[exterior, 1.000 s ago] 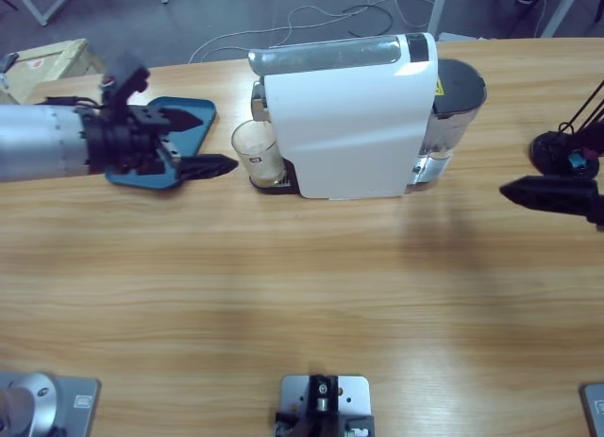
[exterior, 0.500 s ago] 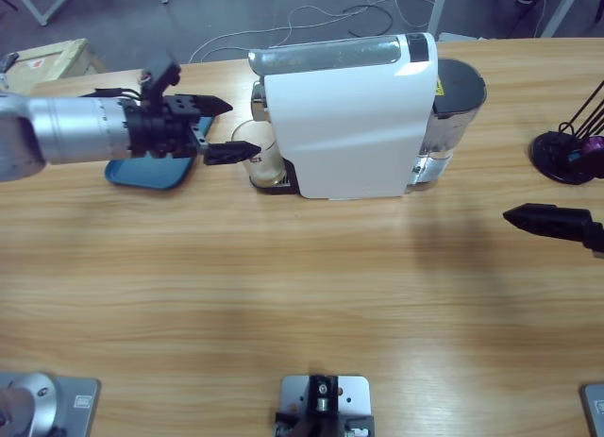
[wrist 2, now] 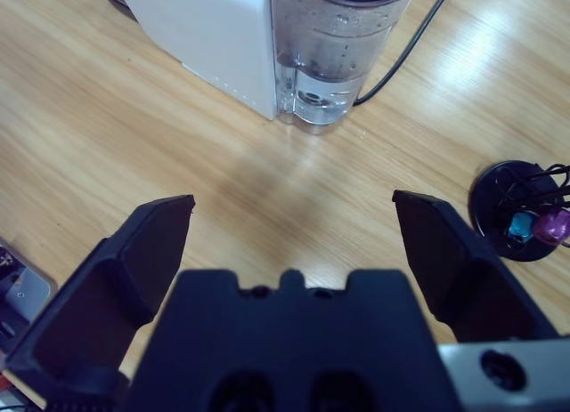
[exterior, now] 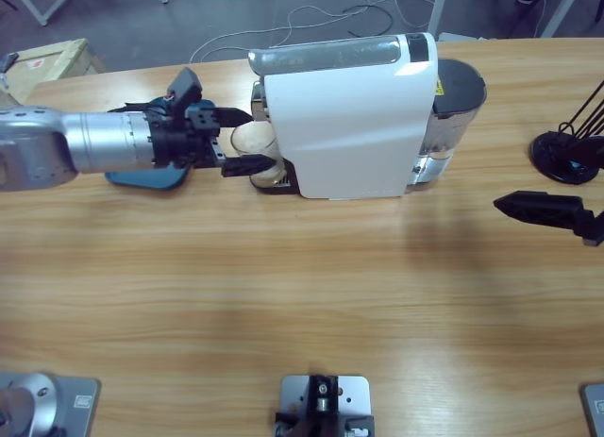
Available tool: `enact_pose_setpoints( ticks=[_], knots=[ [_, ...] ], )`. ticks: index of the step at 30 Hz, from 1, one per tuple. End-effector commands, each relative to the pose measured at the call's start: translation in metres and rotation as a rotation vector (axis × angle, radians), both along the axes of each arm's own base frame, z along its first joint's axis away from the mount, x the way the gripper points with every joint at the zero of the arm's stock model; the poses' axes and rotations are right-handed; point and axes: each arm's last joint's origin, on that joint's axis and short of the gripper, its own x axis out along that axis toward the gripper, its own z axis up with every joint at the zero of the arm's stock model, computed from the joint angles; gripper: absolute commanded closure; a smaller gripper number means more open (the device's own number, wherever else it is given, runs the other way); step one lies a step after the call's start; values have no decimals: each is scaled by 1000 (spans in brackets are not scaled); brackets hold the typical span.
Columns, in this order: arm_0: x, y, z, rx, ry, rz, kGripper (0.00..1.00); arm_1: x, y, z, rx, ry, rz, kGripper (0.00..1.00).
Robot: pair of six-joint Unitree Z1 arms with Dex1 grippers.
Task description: Pour coffee
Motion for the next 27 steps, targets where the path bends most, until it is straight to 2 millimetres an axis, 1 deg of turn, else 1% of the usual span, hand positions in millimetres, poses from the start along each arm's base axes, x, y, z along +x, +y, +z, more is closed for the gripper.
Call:
enact_pose_setpoints(
  ticks=[1, 5, 8, 15, 17, 19, 21, 27],
  knots=[
    [0, 3, -23, 25, 42, 5, 4, 0, 3, -17, -46, 46, 20, 0],
    [-2, 4, -10, 3, 8, 6, 4, 2, 5, -19, -45, 45, 19, 0],
    [-10, 8, -3, -4, -5, 6, 4, 2, 5, -20, -44, 48, 16, 0],
    [-26, 21, 31, -49, -92, 52, 4, 4, 8, -20, -30, 39, 19, 0],
    [-28, 23, 36, -57, -103, 67, 4, 5, 8, -20, -29, 41, 21, 0],
    [-26, 27, 35, -42, -101, 101, 4, 4, 8, -21, -28, 44, 21, 0],
    [-21, 32, 28, -26, -84, 131, 4, 3, 7, -22, -29, 46, 22, 0],
    [-1, 26, 13, -16, -49, 120, 4, 5, 9, -24, -35, 53, 23, 0]
  ],
)
